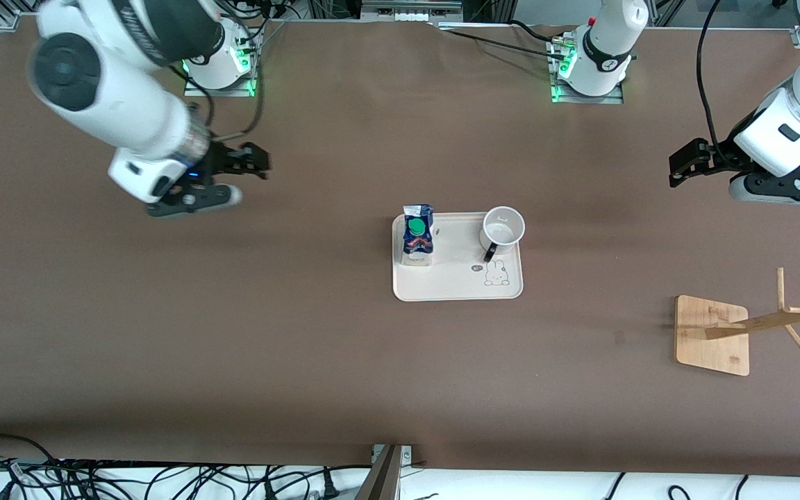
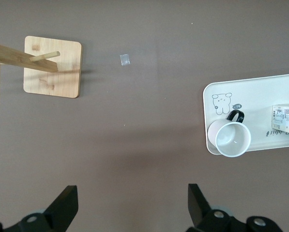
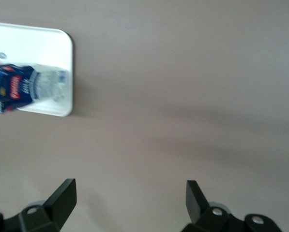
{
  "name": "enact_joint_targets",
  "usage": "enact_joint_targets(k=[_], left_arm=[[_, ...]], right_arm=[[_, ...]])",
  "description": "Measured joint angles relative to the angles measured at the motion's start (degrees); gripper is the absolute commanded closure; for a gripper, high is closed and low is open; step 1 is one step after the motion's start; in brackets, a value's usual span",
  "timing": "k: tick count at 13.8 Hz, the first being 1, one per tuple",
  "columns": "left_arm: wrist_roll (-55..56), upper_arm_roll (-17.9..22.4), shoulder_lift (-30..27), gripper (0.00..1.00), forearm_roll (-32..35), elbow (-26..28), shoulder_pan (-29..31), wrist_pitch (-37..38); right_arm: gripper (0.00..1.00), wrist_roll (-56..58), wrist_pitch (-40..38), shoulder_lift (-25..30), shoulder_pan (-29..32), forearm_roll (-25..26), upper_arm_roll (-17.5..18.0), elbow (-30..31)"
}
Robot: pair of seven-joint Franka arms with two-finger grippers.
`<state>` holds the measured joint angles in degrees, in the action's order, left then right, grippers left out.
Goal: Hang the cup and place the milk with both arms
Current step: 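Reach the right gripper down to the blue milk carton on the tray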
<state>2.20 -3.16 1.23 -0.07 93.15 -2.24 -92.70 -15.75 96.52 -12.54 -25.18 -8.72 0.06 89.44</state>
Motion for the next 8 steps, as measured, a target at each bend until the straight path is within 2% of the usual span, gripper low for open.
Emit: enact_joint_targets(k=[5,8], left_arm=[[0.00,0.02,2.56,0.00,0.00,-3.49,0.03,0.00],[0.00,-0.04,3.89,0.00,0.00,-4.86,-0.07,0.01]], right_arm=[[0.00,-15.15,3.99,-14.60,-11.11,-0.02,0.12,-14.06],[0.00,-22.63,9.10,-21.14,-16.06,0.46,0.05,-17.73]])
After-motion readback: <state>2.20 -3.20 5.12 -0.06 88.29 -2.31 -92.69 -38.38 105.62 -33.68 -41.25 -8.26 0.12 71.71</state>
